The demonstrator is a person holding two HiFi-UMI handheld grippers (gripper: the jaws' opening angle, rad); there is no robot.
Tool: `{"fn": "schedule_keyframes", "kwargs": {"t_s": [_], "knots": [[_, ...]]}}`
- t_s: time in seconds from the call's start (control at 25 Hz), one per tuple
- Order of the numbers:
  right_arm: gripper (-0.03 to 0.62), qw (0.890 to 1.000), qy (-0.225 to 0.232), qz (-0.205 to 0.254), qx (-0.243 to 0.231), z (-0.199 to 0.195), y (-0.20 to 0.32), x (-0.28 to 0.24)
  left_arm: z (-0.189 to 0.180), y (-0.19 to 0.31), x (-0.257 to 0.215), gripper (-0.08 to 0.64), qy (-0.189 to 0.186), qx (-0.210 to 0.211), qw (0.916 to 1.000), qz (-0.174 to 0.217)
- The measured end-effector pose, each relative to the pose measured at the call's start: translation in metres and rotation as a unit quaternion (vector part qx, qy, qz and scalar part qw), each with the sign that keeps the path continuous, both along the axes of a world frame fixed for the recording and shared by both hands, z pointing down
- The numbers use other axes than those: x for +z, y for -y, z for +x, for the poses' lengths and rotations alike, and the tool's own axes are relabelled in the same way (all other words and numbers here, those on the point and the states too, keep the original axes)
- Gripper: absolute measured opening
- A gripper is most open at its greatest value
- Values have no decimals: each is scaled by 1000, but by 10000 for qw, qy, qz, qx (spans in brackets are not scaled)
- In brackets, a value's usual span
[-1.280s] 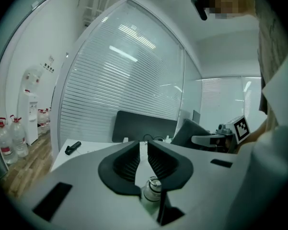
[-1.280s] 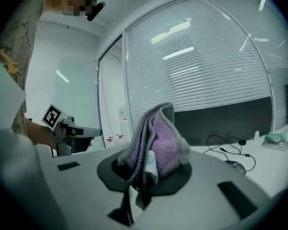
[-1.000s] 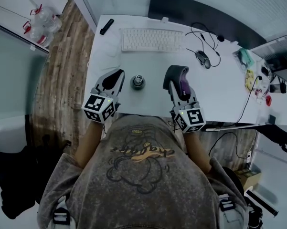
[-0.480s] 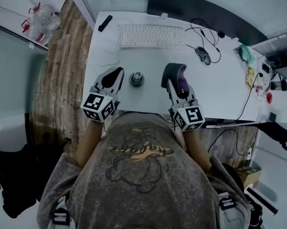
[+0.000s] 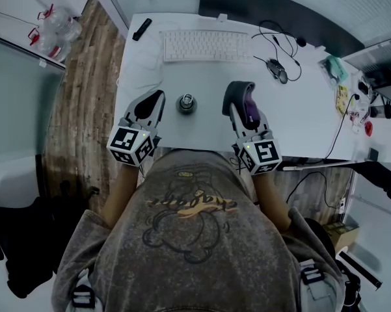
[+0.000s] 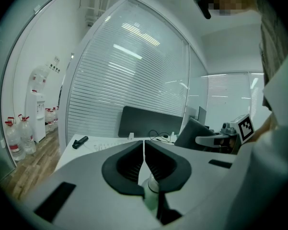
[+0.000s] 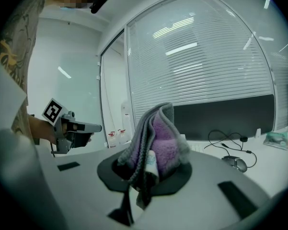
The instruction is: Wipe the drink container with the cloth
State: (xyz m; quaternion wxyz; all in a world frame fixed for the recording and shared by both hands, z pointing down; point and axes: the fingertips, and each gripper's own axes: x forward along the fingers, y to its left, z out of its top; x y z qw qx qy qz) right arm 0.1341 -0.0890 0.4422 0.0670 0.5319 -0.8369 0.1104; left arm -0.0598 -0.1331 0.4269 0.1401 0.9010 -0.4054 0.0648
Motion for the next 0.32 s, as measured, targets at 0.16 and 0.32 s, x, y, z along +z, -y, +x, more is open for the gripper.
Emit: {"fn": "schedule_keyframes", "kwargs": {"t_s": [0.16, 0.32], "knots": [[49, 10000, -43, -27, -50, -3, -1, 1, -3, -1, 0, 28, 4, -13, 10000, -10], [49, 9999, -46, -15, -104, -8, 0, 1, -7, -4, 2, 28, 27, -12, 10000, -26]]}}
